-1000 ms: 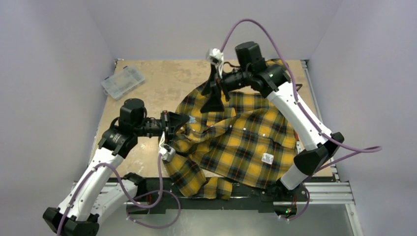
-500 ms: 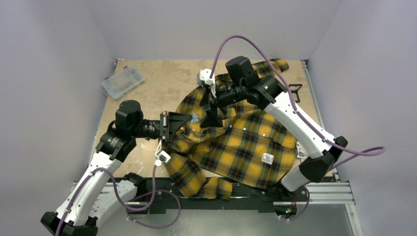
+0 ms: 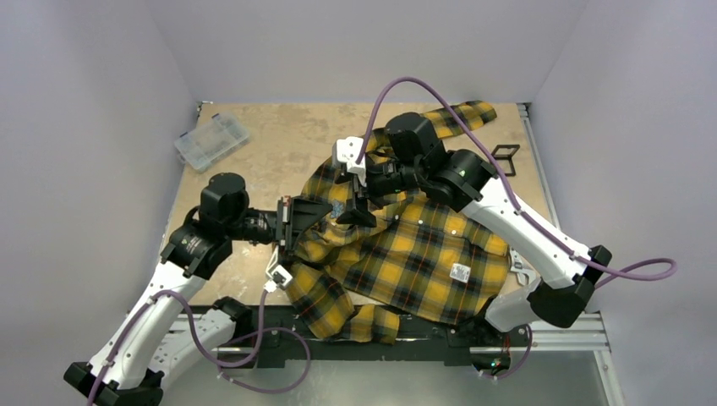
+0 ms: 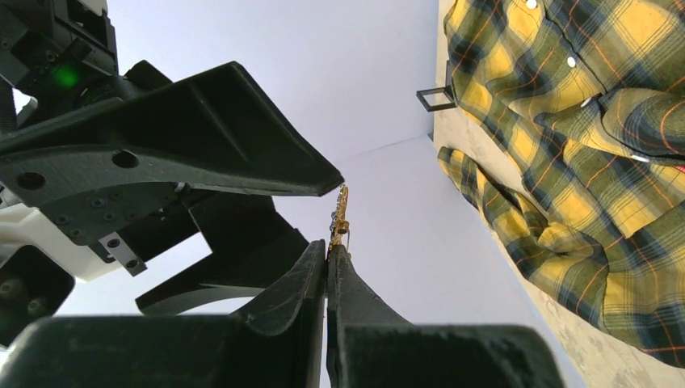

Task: Remove the brooch from the garment

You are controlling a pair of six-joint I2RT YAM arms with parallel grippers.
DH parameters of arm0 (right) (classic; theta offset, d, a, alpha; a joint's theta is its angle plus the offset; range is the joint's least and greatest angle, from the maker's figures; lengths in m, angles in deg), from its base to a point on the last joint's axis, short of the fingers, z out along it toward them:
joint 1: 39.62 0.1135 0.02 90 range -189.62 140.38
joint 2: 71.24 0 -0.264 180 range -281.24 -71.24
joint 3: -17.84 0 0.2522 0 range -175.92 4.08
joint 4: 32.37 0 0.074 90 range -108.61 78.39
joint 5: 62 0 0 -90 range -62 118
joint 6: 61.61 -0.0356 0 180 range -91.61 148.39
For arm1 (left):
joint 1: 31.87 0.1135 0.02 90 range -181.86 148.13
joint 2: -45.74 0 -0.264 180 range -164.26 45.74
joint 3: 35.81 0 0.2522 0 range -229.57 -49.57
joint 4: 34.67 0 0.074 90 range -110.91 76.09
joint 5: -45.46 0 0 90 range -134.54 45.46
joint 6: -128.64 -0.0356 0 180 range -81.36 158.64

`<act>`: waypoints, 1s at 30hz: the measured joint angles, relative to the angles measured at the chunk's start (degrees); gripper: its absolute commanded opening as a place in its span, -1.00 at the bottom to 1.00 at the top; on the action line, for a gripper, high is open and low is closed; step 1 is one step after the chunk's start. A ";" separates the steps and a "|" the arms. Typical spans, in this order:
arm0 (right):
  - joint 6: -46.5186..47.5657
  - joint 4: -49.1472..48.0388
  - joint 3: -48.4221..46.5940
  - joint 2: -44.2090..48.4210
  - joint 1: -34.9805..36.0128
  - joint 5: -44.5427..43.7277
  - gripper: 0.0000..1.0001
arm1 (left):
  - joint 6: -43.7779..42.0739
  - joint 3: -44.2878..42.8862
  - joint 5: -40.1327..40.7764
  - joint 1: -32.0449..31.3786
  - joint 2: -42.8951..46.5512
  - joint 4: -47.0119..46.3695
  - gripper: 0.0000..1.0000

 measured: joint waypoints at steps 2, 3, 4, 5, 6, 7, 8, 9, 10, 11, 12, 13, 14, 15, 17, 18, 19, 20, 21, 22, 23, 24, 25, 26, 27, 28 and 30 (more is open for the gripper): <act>0.00 -0.37 0.46 -0.02 0.04 -0.90 0.65 | -0.09 -0.35 0.55 -0.22 -0.13 0.26 -1.00; 0.00 -0.42 0.57 -0.02 0.02 -1.09 0.62 | -0.09 -0.55 0.85 -0.33 -0.17 0.42 -1.00; 0.00 -0.42 0.68 -0.02 0.07 -1.57 0.58 | -0.09 -0.72 1.18 -0.50 -0.20 0.48 -1.00; 0.02 -0.42 0.72 -0.02 0.11 -1.79 0.54 | -0.09 -0.85 1.40 -0.59 -0.22 0.52 -1.00; 0.04 -0.42 0.72 -0.02 0.15 -1.95 0.52 | -0.09 -0.94 1.64 -0.76 -0.22 0.55 -1.00; 0.09 -0.42 0.72 -0.02 0.28 -1.97 0.48 | -0.09 -1.07 1.88 -0.87 -0.24 0.70 -1.00; 0.22 -0.42 0.72 -0.02 0.37 -1.97 0.44 | -0.09 -1.27 2.12 -0.94 -0.35 0.85 -1.00; 0.31 -0.39 0.72 -0.02 0.42 -1.95 0.41 | -0.07 -1.51 2.36 -1.09 -0.52 1.01 -1.00; 0.44 -0.39 0.72 -0.02 0.42 -1.95 0.40 | -0.07 -1.77 2.60 -1.27 -0.72 1.16 -1.00; 0.55 -0.39 0.72 -0.02 0.50 -1.95 0.39 | -0.04 -1.95 2.84 -1.36 -0.90 1.29 -1.00; 0.68 -0.39 0.72 -0.02 0.52 -1.92 0.38 | 0.00 -2.14 3.08 -1.51 -1.11 1.40 -1.00; 0.81 -0.39 0.72 -0.02 0.55 -1.92 0.35 | 0.22 -2.38 3.41 -1.70 -1.38 1.53 -1.00; 0.92 -0.39 0.72 -0.02 0.68 -1.92 0.33 | 0.37 -2.58 3.69 -1.81 -1.60 1.57 -1.00; 1.01 -0.37 0.72 -0.02 0.74 -1.95 0.30 | 0.50 -2.75 3.96 -2.01 -1.79 1.70 -1.00; 1.22 -0.37 0.72 -0.02 0.76 -1.95 0.25 | 0.83 -2.99 4.55 -2.32 -2.10 1.81 -1.00; 1.27 -0.37 0.72 -0.02 0.79 -1.95 0.24 | 0.92 -3.06 4.81 -2.40 -2.21 1.77 -1.00; 1.25 -0.37 0.72 -0.02 0.79 -1.95 0.23 | 1.20 -3.08 5.03 -2.43 -2.25 1.79 -1.00; 1.27 -0.37 0.72 -0.02 0.79 -1.95 0.22 | 1.29 -3.10 5.14 -2.45 -2.25 1.77 -1.00; 1.25 -0.37 0.72 -0.02 0.79 -1.97 0.21 | 1.40 -3.13 5.31 -2.45 -2.27 1.77 -1.00; 1.25 -0.37 0.72 -0.02 0.79 -1.97 0.19 | 1.49 -3.13 5.42 -2.45 -2.27 1.77 -1.00; 1.25 -0.37 0.72 -0.02 0.79 -1.97 0.16 | 1.62 -3.15 5.51 -2.45 -2.27 1.75 -1.00; 1.25 -0.37 0.74 -0.02 0.79 -1.97 0.14 | 1.75 -3.15 5.55 -2.45 -2.27 1.75 -1.00; 1.20 -0.35 0.74 -0.02 0.79 -1.99 0.13 | 1.86 -3.15 5.60 -2.45 -2.27 1.75 -1.00; 1.22 -0.35 0.74 -0.02 0.79 -1.99 0.12 | 1.90 -3.15 5.66 -2.47 -2.27 1.75 -1.00; 1.22 -0.37 0.74 -0.02 0.79 -1.99 0.12 | 2.10 -3.15 5.70 -2.51 -2.27 1.70 -1.00; 1.20 -0.35 0.74 -0.02 0.79 -1.97 0.11 | 2.32 -3.15 5.73 -2.60 -2.32 1.70 -1.00; 1.20 -0.22 0.74 -0.02 0.79 -1.97 0.10 | 2.34 -3.15 5.79 -2.67 -2.45 1.68 -1.00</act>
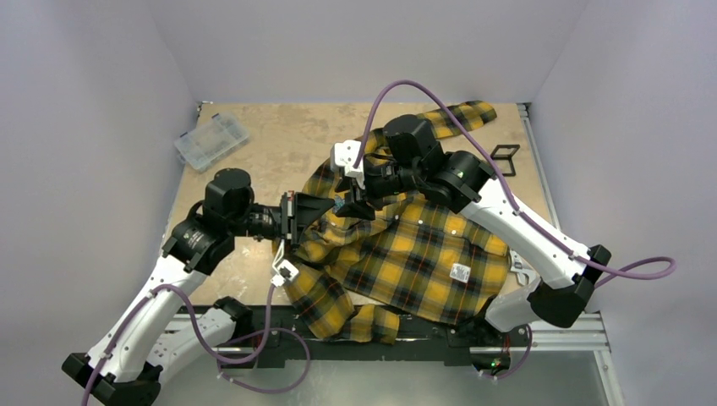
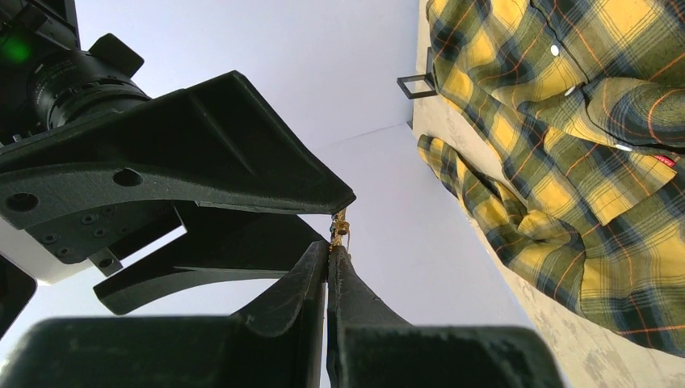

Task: Remove the brooch from the garment

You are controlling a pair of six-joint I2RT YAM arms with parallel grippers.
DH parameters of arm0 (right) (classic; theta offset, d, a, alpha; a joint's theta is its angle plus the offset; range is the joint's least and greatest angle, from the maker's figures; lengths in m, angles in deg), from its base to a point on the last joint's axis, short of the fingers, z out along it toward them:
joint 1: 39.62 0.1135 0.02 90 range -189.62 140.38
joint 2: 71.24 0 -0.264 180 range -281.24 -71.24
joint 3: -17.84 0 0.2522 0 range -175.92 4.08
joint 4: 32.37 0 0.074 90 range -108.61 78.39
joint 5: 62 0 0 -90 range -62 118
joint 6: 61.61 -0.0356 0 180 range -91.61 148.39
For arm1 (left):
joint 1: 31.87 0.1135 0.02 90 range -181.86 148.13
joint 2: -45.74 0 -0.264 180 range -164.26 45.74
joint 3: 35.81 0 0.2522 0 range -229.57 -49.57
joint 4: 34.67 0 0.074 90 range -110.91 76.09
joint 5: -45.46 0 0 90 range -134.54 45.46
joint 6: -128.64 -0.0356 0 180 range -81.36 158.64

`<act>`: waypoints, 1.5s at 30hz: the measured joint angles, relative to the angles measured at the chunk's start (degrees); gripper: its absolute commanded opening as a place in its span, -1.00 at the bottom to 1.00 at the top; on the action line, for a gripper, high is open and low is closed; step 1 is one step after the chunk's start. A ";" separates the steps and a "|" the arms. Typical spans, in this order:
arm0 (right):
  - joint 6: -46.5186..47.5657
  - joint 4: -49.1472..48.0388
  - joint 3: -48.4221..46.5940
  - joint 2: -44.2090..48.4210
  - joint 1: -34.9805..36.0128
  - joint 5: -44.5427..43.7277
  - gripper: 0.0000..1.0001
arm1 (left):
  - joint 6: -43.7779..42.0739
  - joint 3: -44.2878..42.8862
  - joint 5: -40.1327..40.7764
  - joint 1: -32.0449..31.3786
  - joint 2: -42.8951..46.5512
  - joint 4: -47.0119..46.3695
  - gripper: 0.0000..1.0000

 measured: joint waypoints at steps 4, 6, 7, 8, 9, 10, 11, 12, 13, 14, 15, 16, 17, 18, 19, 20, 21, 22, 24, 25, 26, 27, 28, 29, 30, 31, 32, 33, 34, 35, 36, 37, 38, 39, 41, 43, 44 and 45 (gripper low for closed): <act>0.02 0.02 0.00 -0.02 0.00 0.02 0.06 | 0.44 0.00 0.20 0.00 -0.35 0.02 -1.00; 0.00 0.02 0.00 -0.07 0.00 0.02 0.05 | 0.61 0.00 0.31 0.00 -0.42 -0.02 -1.00; 0.02 0.02 0.00 -0.11 0.00 0.02 0.04 | 0.72 0.00 0.35 0.00 -0.42 -0.04 -1.00; 0.00 0.04 0.00 -0.13 0.00 0.02 0.03 | 0.96 -0.02 0.37 0.00 -0.42 -0.11 -1.00; 0.02 0.09 0.00 -0.13 0.00 0.02 0.04 | 1.07 -0.02 0.39 0.00 -0.42 -0.15 -1.00; 0.00 0.13 0.00 -0.13 0.00 0.02 0.06 | 1.36 -0.02 0.44 0.00 -0.39 -0.20 -1.00; 0.02 0.20 0.00 -0.13 0.00 0.02 0.08 | 1.49 -0.02 0.48 0.00 -0.39 -0.26 -1.00; 0.02 0.22 0.00 -0.13 0.00 0.04 0.07 | 1.53 -0.02 0.52 0.00 -0.39 -0.33 -1.00; 0.02 0.26 0.00 -0.20 0.00 0.04 0.05 | 1.73 -0.02 0.55 0.00 -0.39 -0.39 -1.00; 0.00 0.26 -0.02 -0.26 0.00 0.07 0.02 | 1.92 -0.02 0.55 0.00 -0.37 -0.42 -1.00; 0.02 0.26 -0.02 -0.39 0.00 0.09 -0.01 | 1.95 -0.02 0.55 0.00 -0.37 -0.42 -1.00; 0.02 0.26 -0.02 -0.50 0.00 0.09 -0.01 | 1.97 -0.02 0.55 0.00 -0.37 -0.44 -1.00; 0.02 0.33 -0.02 -0.68 0.00 0.09 -0.01 | 1.97 -0.02 0.59 0.00 -0.35 -0.42 -1.00; 0.02 0.33 -0.02 -0.79 0.00 0.15 -0.03 | 1.99 -0.02 0.68 0.00 -0.35 -0.42 -1.00; 0.02 0.31 -0.02 -0.90 0.00 0.15 -0.05 | 2.01 -0.02 0.83 0.00 -0.35 -0.35 -1.00; 0.00 0.31 -0.02 -0.94 0.00 0.17 -0.08 | 2.01 -0.02 0.90 0.00 -0.35 -0.33 -1.00; 0.00 0.31 -0.02 -0.96 0.00 0.17 -0.11 | 2.01 -0.02 0.96 0.00 -0.35 -0.33 -1.00; 0.04 0.28 -0.02 -0.98 0.00 0.17 -0.15 | 2.03 -0.02 0.96 0.00 -0.35 -0.33 -1.00; -0.02 0.33 -0.02 -0.98 0.00 0.17 -0.21 | 2.03 -0.02 0.98 0.00 -0.33 -0.31 -1.00; 0.00 0.31 -0.02 -0.98 0.00 0.17 -0.26 | 2.01 -0.02 1.01 0.00 -0.35 -0.31 -1.00; 0.02 0.31 -0.02 -0.98 0.00 0.20 -0.30 | 2.01 -0.02 1.01 0.00 -0.35 -0.33 -0.87; 0.04 0.31 -0.02 -0.98 0.00 0.20 -0.35 | 2.01 -0.02 1.03 0.00 -0.35 -0.31 -0.73; 0.04 0.28 -0.02 -0.98 0.00 0.20 -0.37 | 2.01 -0.02 1.03 0.00 -0.33 -0.33 -0.59; 0.02 0.31 -0.02 -0.98 0.00 0.17 -0.39 | 1.97 -0.02 1.07 0.00 -0.33 -0.39 -0.42; 0.02 0.31 -0.02 -0.98 0.00 0.20 -0.39 | 1.88 -0.02 1.09 -0.02 -0.31 -0.48 -0.26; -0.07 0.26 -0.02 -1.01 0.00 0.24 -0.40 | 1.90 -0.02 1.20 -0.02 -0.24 -0.57 -0.14; -0.17 0.24 -0.02 -1.01 0.00 0.26 -0.41 | 1.95 -0.02 1.36 -0.02 -0.17 -0.70 -0.04; -0.31 0.20 -0.02 -1.01 0.00 0.26 -0.42 | 1.95 -0.02 1.57 -0.04 -0.13 -0.83 0.05; -0.37 0.17 -0.02 -1.01 0.00 0.24 -0.42 | 2.12 -0.02 1.95 -0.04 -0.09 -0.94 0.11; -0.44 0.17 -0.02 -1.01 -0.02 0.15 -0.42 | 2.29 0.00 2.38 -0.04 -0.09 -1.05 0.14; -0.66 0.17 0.00 -1.01 -0.07 0.07 -0.43 | 2.97 -0.02 3.02 -0.04 -0.09 -1.25 0.16; -0.90 0.09 0.04 -1.01 -0.24 0.02 -0.43 | 3.58 -0.02 3.87 -0.04 -0.07 -1.38 0.19; -1.31 -0.24 0.35 -0.96 -0.66 0.04 -0.43 | 4.46 -0.02 4.66 -0.04 -0.07 -1.44 0.22; -1.92 -0.52 0.85 -0.85 -1.27 0.13 -0.44 | 5.55 -0.02 5.86 -0.02 -0.07 -1.64 0.24; -3.61 -1.14 2.16 -0.72 -3.65 0.39 -0.45 | 8.70 -0.02 8.44 0.09 -0.07 -1.99 0.26; -6.05 -2.01 4.15 -0.66 -8.59 0.57 -0.48 | 12.92 -0.11 10.99 0.63 -0.13 -2.14 0.27; -7.23 -2.36 5.16 -0.66 -11.52 0.26 -0.49 | 15.78 -0.20 12.31 1.01 -0.22 -2.38 0.27; -8.28 -2.60 5.97 -0.66 -14.10 -0.04 -0.51 | 18.82 -0.37 13.68 1.40 -0.42 -2.67 0.28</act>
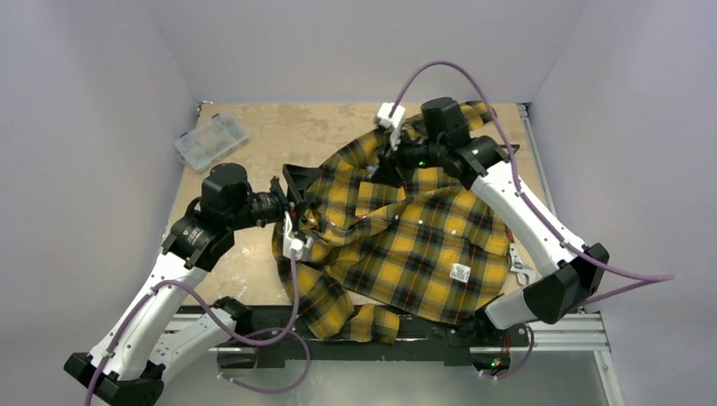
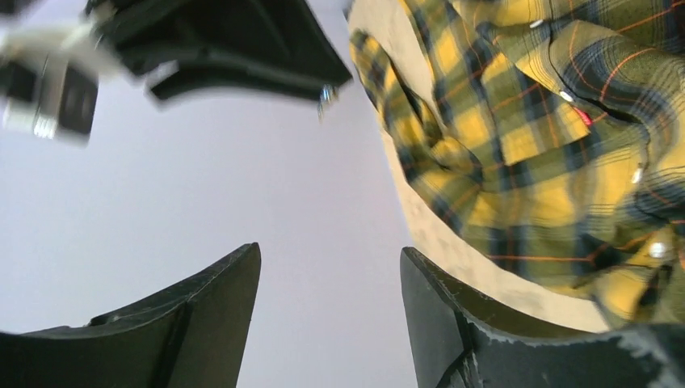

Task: Remove the brooch from the garment

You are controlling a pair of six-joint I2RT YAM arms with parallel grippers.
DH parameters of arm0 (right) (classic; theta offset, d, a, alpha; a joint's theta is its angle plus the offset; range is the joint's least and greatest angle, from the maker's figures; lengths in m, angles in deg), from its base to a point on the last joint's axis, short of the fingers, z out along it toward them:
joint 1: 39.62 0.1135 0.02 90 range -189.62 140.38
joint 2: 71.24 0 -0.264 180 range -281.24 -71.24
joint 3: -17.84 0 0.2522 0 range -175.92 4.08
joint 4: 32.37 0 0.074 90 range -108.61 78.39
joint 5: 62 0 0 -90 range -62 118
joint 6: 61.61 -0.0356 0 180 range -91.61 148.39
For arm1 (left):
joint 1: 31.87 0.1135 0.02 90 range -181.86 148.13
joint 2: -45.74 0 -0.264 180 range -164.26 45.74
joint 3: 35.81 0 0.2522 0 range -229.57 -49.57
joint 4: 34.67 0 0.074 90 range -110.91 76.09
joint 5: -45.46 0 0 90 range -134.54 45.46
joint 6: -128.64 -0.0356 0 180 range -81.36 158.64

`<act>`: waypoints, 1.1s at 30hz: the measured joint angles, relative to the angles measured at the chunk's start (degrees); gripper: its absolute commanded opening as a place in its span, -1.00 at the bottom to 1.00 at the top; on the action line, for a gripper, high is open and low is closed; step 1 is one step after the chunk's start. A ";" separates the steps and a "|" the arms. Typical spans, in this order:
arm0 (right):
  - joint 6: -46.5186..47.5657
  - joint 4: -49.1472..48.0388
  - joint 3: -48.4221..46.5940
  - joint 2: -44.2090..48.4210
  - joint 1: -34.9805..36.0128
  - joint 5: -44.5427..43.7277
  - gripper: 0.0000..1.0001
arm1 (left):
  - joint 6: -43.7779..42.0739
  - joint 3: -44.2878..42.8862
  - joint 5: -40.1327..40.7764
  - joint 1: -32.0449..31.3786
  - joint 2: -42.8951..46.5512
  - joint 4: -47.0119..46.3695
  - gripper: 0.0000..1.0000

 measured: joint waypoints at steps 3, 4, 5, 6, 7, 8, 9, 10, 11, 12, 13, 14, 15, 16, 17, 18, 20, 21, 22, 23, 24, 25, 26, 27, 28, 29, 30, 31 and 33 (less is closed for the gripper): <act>-3.78 -1.05 2.58 -0.52 -10.54 -1.01 -0.50 | 10.88 -1.66 4.50 0.74 -1.73 -0.33 0.28; -4.74 -1.14 3.08 -0.90 -13.88 -1.57 -0.50 | 16.02 -2.89 6.23 0.85 -2.82 -0.28 0.28; -5.42 -1.22 3.45 -1.40 -16.72 -2.12 -0.50 | 21.11 -4.37 7.87 0.87 -4.11 -0.17 0.29; -6.03 -1.22 3.85 -1.92 -20.00 -3.02 -0.50 | 24.00 -5.31 8.68 0.87 -4.94 -0.26 0.28; -6.36 -1.27 4.24 -2.54 -22.88 -3.82 -0.50 | 28.37 -6.80 10.01 0.87 -6.12 -0.15 0.29; -6.64 -1.25 4.66 -3.15 -25.59 -4.70 -0.51 | 32.48 -8.35 11.17 0.87 -7.34 -0.20 0.29; -6.78 -1.14 5.03 -3.82 -28.33 -5.49 -0.52 | 35.87 -9.64 12.02 0.87 -8.39 -0.28 0.29; -6.80 -0.85 5.27 -4.68 -30.93 -6.27 -0.53 | 39.36 -10.99 12.98 0.87 -9.44 -0.28 0.29; -6.75 -0.72 5.38 -5.44 -33.11 -6.86 -0.53 | 42.40 -11.93 13.77 0.87 -10.27 -0.35 0.29; -6.64 -0.79 5.62 -6.32 -35.60 -7.50 -0.54 | 44.59 -12.50 14.19 0.90 -10.82 -0.39 0.29; -6.38 -0.96 6.10 -7.13 -38.03 -8.44 -0.55 | 46.97 -13.03 14.71 0.90 -11.37 -0.33 0.29; -5.99 -1.11 6.75 -7.87 -40.52 -9.33 -0.56 | 49.27 -13.38 15.17 0.90 -11.91 -0.31 0.29; -5.53 -1.36 7.43 -8.50 -42.82 -10.27 -0.58 | 51.63 -13.75 15.45 0.90 -12.50 -0.28 0.29; -5.05 -1.62 8.00 -9.18 -44.83 -11.23 -0.58 | 52.94 -13.94 15.61 0.90 -12.92 -0.28 0.29; -4.55 -1.81 8.33 -9.84 -46.36 -12.17 -0.58 | 54.36 -14.12 15.74 0.90 -13.38 -0.31 0.29; -4.00 -2.21 8.50 -10.71 -48.09 -13.29 -0.59 | 55.36 -14.21 15.80 0.90 -13.70 -0.26 0.28; -2.86 -3.39 8.50 -12.74 -50.58 -15.41 -0.60 | 57.27 -14.40 15.91 0.90 -14.47 -0.20 0.28; -2.45 -3.96 8.41 -13.62 -51.25 -16.17 -0.60 | 57.99 -14.62 15.96 0.90 -14.84 -0.07 0.28; -1.84 -4.63 8.17 -15.06 -52.00 -16.98 -0.61 | 58.53 -14.86 15.98 0.90 -15.17 0.02 0.28; -1.36 -5.07 7.89 -16.31 -52.43 -17.70 -0.61 | 59.17 -15.17 16.02 0.90 -15.50 0.17 0.28; -0.87 -5.62 7.54 -17.81 -52.83 -18.47 -0.61 | 59.63 -15.52 16.04 0.90 -15.80 0.24 0.28; -0.48 -6.21 7.23 -19.23 -53.18 -19.08 -0.62 | 59.95 -15.91 16.11 0.90 -16.11 0.33 0.28; -0.17 -6.67 6.99 -20.41 -53.40 -19.61 -0.62 | 60.28 -16.17 16.20 0.90 -16.33 0.33 0.28; 0.13 -7.08 6.58 -21.88 -53.62 -20.24 -0.62 | 60.67 -16.48 16.26 0.90 -16.55 0.48 0.28; 0.37 -7.50 6.14 -23.15 -53.81 -20.79 -0.62 | 60.92 -16.76 16.35 0.90 -16.79 0.70 0.28; 0.52 -8.00 5.66 -24.39 -53.90 -21.24 -0.63 | 61.18 -17.00 16.39 0.90 -17.07 0.90 0.28; 0.70 -8.63 5.31 -25.44 -54.01 -21.49 -0.63 | 61.44 -17.25 16.41 0.90 -17.38 1.22 0.28; 0.90 -9.22 5.07 -26.27 -54.07 -21.90 -0.65 | 61.72 -17.51 16.44 0.90 -17.75 1.46 0.28; 1.33 -10.45 4.79 -27.56 -54.12 -22.56 -0.66 | 62.20 -17.99 16.52 0.90 -18.49 1.86 0.28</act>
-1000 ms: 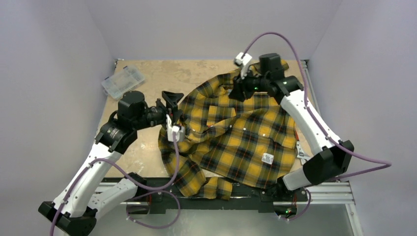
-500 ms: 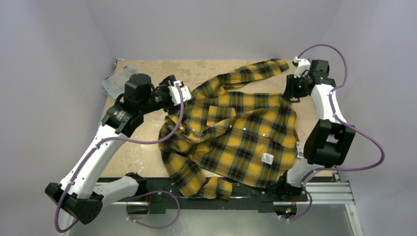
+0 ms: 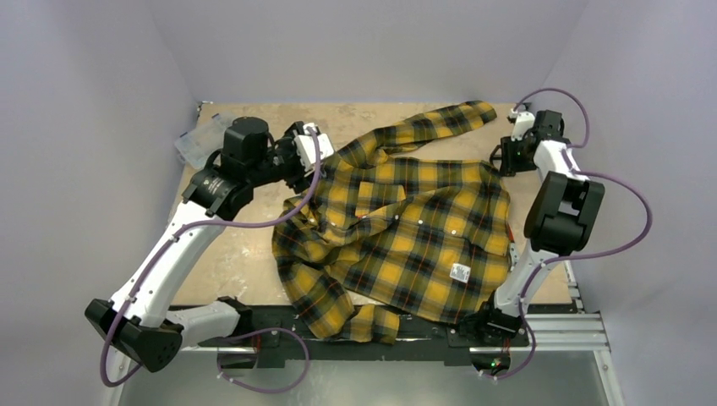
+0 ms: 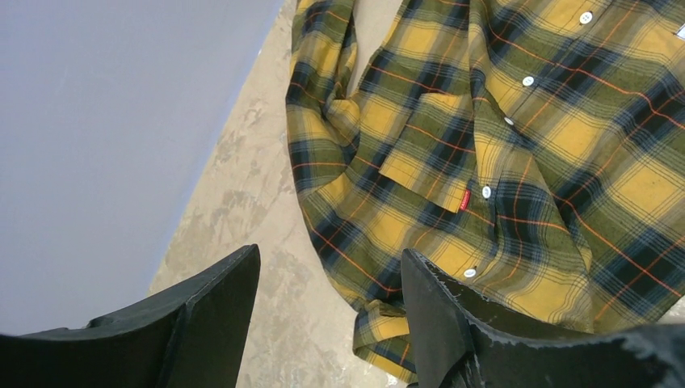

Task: Remove the brooch from the garment

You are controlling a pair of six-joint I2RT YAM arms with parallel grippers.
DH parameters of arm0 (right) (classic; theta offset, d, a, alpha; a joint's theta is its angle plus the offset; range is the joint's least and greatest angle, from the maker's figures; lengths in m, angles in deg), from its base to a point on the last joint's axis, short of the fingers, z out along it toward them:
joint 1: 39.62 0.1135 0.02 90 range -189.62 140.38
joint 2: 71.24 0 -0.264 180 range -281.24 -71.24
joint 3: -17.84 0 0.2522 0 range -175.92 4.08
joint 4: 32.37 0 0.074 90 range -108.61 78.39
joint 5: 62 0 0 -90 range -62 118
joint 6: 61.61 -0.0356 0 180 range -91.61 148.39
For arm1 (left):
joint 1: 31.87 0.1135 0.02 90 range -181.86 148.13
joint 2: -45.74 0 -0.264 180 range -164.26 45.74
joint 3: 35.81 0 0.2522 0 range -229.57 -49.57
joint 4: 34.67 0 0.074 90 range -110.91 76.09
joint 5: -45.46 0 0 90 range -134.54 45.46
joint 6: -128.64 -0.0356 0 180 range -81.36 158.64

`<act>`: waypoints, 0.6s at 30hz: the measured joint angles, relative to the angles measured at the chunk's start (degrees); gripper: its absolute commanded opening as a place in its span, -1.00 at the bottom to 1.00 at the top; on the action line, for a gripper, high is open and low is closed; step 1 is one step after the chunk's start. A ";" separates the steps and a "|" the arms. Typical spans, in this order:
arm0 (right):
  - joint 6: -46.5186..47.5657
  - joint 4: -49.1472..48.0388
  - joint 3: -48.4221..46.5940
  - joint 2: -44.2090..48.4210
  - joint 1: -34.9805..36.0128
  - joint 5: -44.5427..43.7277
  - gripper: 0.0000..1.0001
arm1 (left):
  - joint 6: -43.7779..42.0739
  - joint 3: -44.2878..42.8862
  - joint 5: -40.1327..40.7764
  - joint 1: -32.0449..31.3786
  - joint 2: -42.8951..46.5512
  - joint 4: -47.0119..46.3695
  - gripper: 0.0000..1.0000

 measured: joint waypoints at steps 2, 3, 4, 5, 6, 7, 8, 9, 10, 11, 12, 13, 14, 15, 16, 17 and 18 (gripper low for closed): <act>0.44 -1.66 -0.09 -0.98 0.00 -0.57 -0.66 | 0.44 -0.52 0.15 0.00 -0.79 0.68 0.28; 0.66 -2.45 -0.13 -1.38 0.00 -0.98 -0.67 | 0.50 -0.76 0.24 0.00 -1.09 0.96 0.28; 0.98 -3.04 -0.15 -1.70 0.00 -1.40 -0.67 | 0.55 -1.05 0.28 0.00 -1.44 1.18 0.28; 1.77 -3.82 -0.15 -2.10 0.00 -1.73 -0.67 | 0.57 -1.44 0.31 0.00 -1.79 1.53 0.28; 2.21 -4.17 -0.15 -2.25 0.00 -1.97 -0.67 | 0.59 -1.75 0.33 0.00 -2.05 1.79 0.28; 2.80 -4.46 -0.09 -2.32 0.04 -2.25 -0.67 | 0.59 -1.92 0.33 0.00 -2.21 1.92 0.28; 3.28 -4.83 0.13 -2.27 0.20 -2.51 -0.67 | 0.59 -2.14 0.35 0.00 -2.32 2.16 0.28; 3.61 -5.27 0.39 -2.14 0.24 -2.67 -0.67 | 0.57 -2.29 0.35 0.00 -2.36 2.29 0.28; 3.98 -5.97 1.09 -1.88 0.39 -2.84 -0.67 | 0.59 -2.43 0.37 0.00 -2.36 2.43 0.28; 4.26 -6.36 1.92 -1.55 0.57 -2.86 -0.68 | 0.57 -2.49 0.39 0.00 -2.36 2.45 0.28; 4.52 -6.58 2.73 -1.25 0.81 -2.91 -0.68 | 0.57 -2.58 0.42 0.00 -2.36 2.49 0.28; 4.85 -6.99 3.98 -0.79 1.14 -2.93 -0.68 | 0.57 -2.69 0.44 0.00 -2.38 2.54 0.28; 5.27 -7.26 5.38 -0.31 1.53 -2.93 -0.68 | 0.57 -2.75 0.44 0.00 -2.38 2.60 0.28; 5.92 -7.39 7.69 0.44 1.97 -3.04 -0.68 | 0.57 -2.78 0.44 0.00 -2.38 2.60 0.28; 6.01 -7.39 7.96 0.50 2.34 -3.06 -0.69 | 0.57 -2.78 0.44 0.00 -2.38 2.60 0.28; 6.60 -7.76 9.79 1.05 2.99 -3.13 -0.69 | 0.57 -2.78 0.44 0.00 -2.38 2.62 0.28; 6.97 -7.76 10.99 1.60 3.54 -3.23 -0.68 | 0.57 -2.82 0.44 0.00 -2.38 2.64 0.28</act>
